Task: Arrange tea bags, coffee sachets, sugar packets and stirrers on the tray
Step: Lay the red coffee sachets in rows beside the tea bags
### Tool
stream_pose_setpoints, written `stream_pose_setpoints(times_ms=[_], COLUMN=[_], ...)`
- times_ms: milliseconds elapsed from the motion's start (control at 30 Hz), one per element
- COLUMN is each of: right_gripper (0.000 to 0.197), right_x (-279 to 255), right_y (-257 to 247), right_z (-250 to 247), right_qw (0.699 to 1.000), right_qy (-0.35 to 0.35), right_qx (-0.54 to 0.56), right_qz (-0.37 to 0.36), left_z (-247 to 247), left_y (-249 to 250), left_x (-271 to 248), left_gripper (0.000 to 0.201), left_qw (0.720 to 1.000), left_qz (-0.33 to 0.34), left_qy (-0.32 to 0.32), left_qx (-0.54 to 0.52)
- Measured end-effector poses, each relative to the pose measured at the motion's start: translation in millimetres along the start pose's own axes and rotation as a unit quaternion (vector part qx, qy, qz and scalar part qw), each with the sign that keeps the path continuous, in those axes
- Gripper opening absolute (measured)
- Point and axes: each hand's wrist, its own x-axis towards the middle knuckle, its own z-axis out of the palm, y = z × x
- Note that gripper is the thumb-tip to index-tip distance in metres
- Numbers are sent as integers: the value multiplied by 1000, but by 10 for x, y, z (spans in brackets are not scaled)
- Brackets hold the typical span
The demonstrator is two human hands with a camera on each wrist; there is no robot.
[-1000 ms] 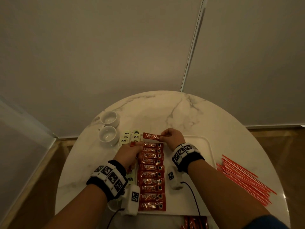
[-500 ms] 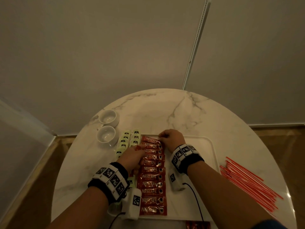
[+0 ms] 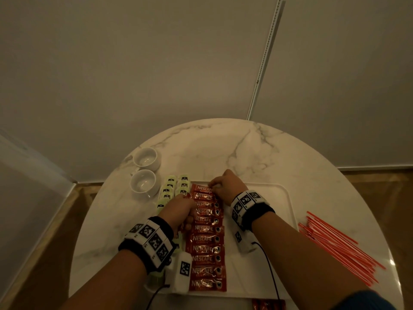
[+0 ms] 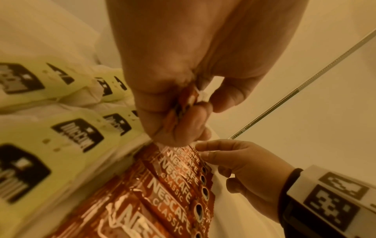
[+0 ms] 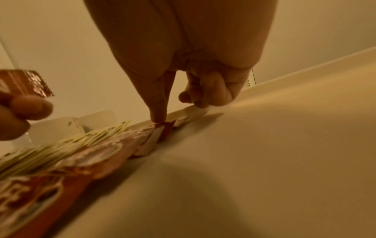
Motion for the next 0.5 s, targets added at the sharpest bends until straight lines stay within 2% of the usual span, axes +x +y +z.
stream_pose_setpoints(times_ms=[167,333,433,500], right_gripper=[22,27,25,22], right_x=[28,-3,-102,-211], right_y=[9,31,-40,-124], right_z=[0,-52,-168,-258], right_qw=[999,999,997,981], right_qy=[-17,0,40,14], right_qx=[-39,-17,57,184], right_qz=[-21,-29,-44,-62], left_z=[0,13,6,14], left_y=[49,60,81,106], left_x=[-62,-71,-83,-97], left_gripper=[14,24,28,25], left_qw=[1000,999,998,998], left_qz=[1,-15,-9,3], left_qy=[9,-32,-47,-58], left_qx=[12,-39,-33,-27])
